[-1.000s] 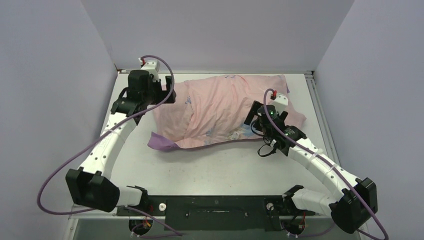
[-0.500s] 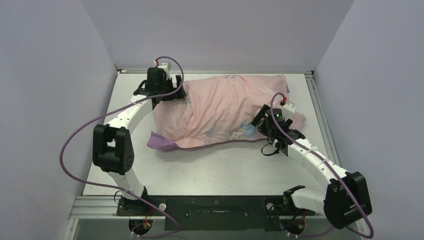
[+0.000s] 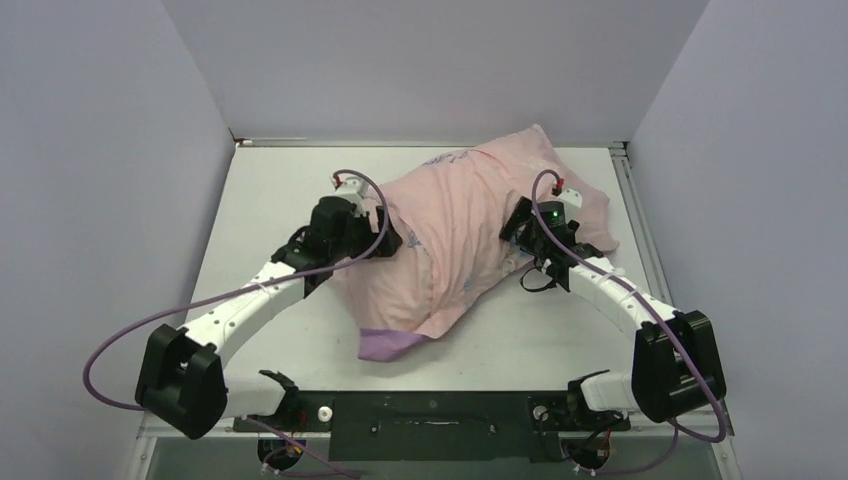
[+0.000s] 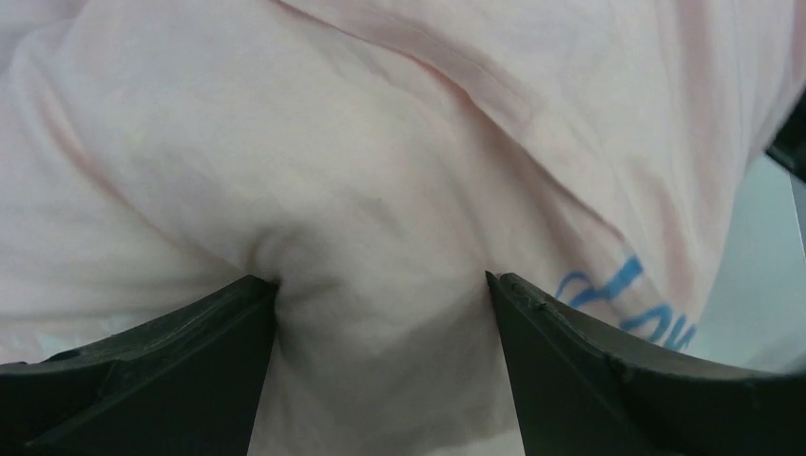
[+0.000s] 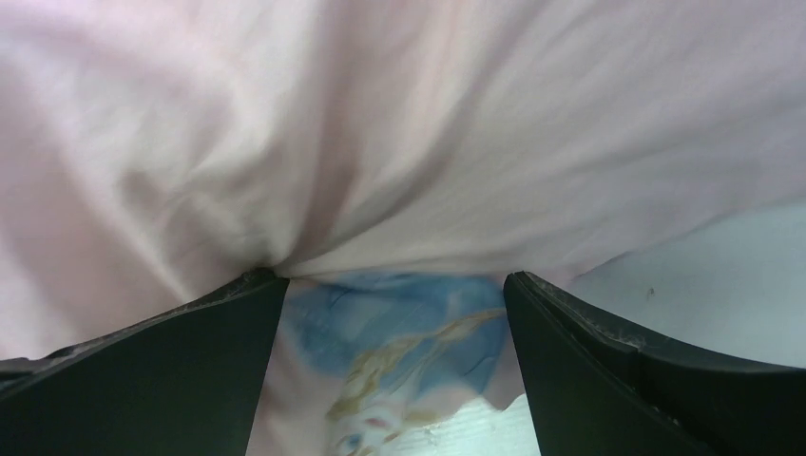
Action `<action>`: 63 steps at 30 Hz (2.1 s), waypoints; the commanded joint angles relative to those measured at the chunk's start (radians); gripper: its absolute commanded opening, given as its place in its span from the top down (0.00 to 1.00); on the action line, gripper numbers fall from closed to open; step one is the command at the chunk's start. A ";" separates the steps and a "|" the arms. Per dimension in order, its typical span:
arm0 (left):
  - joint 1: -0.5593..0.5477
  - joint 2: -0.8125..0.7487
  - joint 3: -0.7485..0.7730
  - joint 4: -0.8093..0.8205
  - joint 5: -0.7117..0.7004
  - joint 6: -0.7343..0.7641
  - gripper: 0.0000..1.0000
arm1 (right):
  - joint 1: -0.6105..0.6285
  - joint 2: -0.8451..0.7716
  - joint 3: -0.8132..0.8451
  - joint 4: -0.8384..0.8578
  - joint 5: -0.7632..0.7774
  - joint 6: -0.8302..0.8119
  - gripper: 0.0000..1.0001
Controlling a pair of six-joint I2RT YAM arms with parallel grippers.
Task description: Remove the pillowcase from the pillow
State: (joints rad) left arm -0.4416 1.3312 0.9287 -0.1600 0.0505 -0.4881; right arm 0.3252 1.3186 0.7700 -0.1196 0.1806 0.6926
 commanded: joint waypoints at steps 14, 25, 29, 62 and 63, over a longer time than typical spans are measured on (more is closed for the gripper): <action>-0.483 -0.470 -0.196 -0.233 -0.285 -0.203 0.12 | 0.035 0.017 0.265 -0.131 -0.229 -0.279 0.10; -0.479 -0.476 -0.154 -0.155 -0.499 -0.038 0.05 | 0.277 -0.190 0.314 -0.260 -0.264 -0.443 0.07; -0.479 -0.429 -0.131 -0.107 -0.520 -0.006 0.03 | 0.365 -0.171 0.347 -0.287 -0.252 -0.496 0.11; -0.477 -0.466 -0.115 -0.210 -0.517 -0.144 0.03 | 0.616 -0.107 0.392 -0.457 -0.539 -0.606 0.95; -0.477 -0.473 -0.119 -0.209 -0.517 -0.153 0.03 | 0.621 -0.108 0.379 -0.443 -0.550 -0.601 0.95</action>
State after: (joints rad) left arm -0.9215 0.9001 0.7601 -0.3641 -0.4580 -0.5869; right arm 0.9089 1.2625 1.1648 -0.5938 -0.2188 0.0967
